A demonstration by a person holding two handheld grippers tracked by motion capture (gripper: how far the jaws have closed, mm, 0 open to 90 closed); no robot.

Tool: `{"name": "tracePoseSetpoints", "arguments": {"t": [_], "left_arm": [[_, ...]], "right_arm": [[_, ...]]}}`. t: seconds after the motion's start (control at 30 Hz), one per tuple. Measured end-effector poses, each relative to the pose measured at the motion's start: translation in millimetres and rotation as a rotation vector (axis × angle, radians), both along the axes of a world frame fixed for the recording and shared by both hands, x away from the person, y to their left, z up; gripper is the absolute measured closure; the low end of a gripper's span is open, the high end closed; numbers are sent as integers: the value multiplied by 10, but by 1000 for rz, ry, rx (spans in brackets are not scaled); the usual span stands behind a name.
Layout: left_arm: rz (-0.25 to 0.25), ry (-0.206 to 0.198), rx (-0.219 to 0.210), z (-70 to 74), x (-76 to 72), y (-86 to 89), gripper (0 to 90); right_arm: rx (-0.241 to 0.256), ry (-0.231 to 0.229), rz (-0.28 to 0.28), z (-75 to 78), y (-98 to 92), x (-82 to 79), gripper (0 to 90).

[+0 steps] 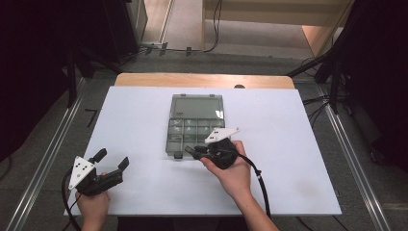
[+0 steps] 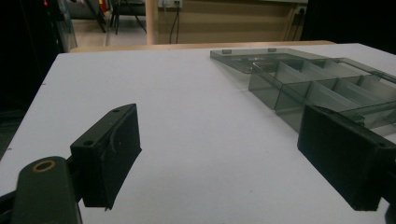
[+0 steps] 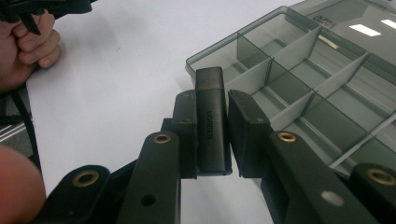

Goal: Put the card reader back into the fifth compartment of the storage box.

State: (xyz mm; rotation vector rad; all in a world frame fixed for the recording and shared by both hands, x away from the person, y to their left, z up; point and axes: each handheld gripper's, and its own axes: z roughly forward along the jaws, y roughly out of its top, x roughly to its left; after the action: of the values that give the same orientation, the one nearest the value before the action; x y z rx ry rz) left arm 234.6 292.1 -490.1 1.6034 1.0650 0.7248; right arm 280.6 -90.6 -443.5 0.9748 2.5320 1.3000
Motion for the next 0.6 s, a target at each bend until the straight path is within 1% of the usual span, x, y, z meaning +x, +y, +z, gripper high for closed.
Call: {"name": "tracePoseSetpoints", "arguments": {"t": [0.17,0.27,0.4,0.6], "left_arm": [[0,1,-1,1,1,3,135],[2,2,-9,1,0,8,136],[0,2,-8,1,1,9,136],[3,2,-12,1,3,10,136]], "right_arm": [[4,-1,2,12,40,39,717],[5,5,1,9,64,68,717],[9,9,2,-6,112,111,717],[5,14,4,-21,172,168,717]]}}
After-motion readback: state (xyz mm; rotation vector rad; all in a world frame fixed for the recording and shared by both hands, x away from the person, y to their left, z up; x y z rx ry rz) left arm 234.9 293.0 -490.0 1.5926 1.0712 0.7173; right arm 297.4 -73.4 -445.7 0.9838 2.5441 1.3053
